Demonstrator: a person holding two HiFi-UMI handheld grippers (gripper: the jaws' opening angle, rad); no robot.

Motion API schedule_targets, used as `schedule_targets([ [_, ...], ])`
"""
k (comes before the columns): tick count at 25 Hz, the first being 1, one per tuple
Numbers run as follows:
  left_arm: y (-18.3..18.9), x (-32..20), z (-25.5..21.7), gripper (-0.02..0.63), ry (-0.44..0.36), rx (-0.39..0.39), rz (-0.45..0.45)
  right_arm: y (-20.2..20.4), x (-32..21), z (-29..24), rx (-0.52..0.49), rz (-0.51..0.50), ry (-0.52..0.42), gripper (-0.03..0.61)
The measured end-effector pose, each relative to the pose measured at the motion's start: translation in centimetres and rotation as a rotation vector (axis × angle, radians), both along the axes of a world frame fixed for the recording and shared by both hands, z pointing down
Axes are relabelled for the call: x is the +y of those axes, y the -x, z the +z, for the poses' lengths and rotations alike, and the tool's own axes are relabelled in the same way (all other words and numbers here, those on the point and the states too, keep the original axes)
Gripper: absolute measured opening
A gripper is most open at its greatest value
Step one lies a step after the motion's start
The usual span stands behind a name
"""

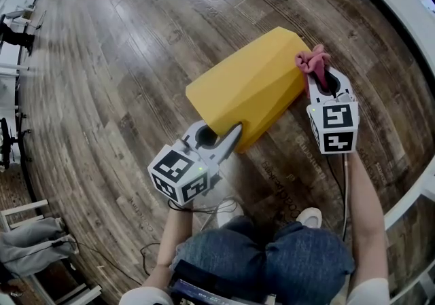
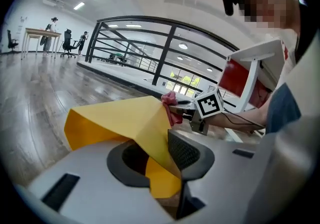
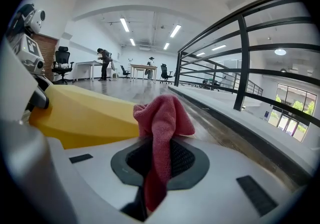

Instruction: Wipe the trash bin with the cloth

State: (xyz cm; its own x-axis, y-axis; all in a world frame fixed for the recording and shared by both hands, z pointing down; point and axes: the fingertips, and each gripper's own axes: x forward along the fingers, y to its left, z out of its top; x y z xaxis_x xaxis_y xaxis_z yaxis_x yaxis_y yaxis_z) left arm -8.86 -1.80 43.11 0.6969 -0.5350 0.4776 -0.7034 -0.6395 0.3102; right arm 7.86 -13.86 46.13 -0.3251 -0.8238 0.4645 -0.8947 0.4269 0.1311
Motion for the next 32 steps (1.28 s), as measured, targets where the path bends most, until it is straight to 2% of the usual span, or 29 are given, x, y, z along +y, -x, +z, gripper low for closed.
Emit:
schedule_targets([
  [1,0.0,0.3,0.2,0.094,-0.013,-0.040,0.011,0.0,0.0,0.1,0.005,-0.004,0.001,0.051],
  [3,0.1,0.9,0.5,0.188,-0.036,-0.121,0.036,0.1,0.0,0.1,0.006,-0.006,0.000,0.051],
  [4,0.2,1.3,0.7,0.204,-0.035,-0.141,0.045,0.0,-0.1,0.1,0.003,-0.004,0.000,0.051],
  [8,-0.3,3.6,2.7,0.215,0.025,-0.134,0.066,0.3,-0.1,-0.1,-0.001,-0.002,-0.006,0.051],
  [10,-0.8,4.3,4.2,0.215,0.028,-0.160,0.073,0.8,-0.1,-0.2,0.002,-0.012,-0.009,0.051],
  [13,-1.3,3.8,5.6,0.212,-0.004,-0.250,0.063,1.4,0.0,-0.8,0.003,-0.027,-0.021,0.051],
  [14,-1.1,3.4,5.5,0.185,-0.021,-0.274,0.045,1.7,0.2,-1.2,-0.001,-0.034,-0.030,0.051],
  [15,-0.9,2.9,5.3,0.079,-0.033,-0.286,0.023,2.0,0.6,-1.8,-0.008,-0.044,-0.042,0.051],
  [16,-0.7,2.5,5.0,0.038,-0.033,-0.284,0.007,2.5,1.1,-2.4,-0.015,-0.060,-0.057,0.051],
  [20,-0.4,1.8,4.3,0.038,0.017,-0.239,0.012,6.0,3.8,-5.3,-0.035,-0.190,-0.121,0.051],
  [26,-0.8,0.5,1.6,0.037,0.073,-0.113,0.000,13.4,8.6,-8.5,0.067,-0.485,-0.250,0.051],
  [29,-0.6,0.4,0.9,0.038,0.084,-0.111,-0.017,16.0,10.2,-8.5,0.114,-0.595,-0.303,0.051],
  [32,-0.8,0.6,1.0,0.038,0.081,-0.136,-0.004,16.8,10.3,-7.6,0.152,-0.638,-0.304,0.051],
])
